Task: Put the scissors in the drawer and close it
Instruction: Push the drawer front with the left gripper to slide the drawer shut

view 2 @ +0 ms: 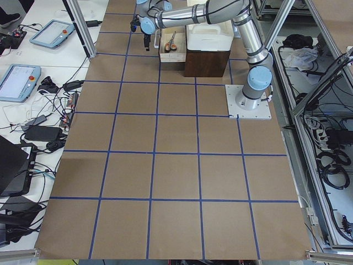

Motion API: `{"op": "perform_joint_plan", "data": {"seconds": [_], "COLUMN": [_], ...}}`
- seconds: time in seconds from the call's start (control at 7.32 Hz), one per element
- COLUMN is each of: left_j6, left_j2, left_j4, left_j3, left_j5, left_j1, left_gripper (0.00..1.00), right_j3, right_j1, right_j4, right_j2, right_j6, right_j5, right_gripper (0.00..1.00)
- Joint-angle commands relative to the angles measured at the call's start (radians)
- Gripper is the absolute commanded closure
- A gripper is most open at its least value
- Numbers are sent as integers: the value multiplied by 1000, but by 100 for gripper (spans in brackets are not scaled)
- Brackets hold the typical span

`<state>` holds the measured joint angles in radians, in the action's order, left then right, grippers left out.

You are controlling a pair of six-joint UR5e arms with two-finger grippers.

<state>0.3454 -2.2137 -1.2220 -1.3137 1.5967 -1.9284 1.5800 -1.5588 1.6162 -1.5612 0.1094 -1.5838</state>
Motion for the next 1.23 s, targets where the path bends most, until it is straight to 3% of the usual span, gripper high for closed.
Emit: {"op": "perform_joint_plan", "data": {"seconds": [0.0, 1.09], "left_j6": [0, 0], "left_j2": [8, 89], "left_j4": [-53, -217], "left_j3": [7, -2], "left_j5": [-17, -60], "left_j1": [-3, -12], "left_gripper": [0, 0], "right_j3": [0, -2], "right_j1": [0, 0], "right_j4": [1, 18], "right_j2": [0, 0], "right_j6": [-13, -14], "right_j5": [-8, -1], "right_gripper": [0, 0]}}
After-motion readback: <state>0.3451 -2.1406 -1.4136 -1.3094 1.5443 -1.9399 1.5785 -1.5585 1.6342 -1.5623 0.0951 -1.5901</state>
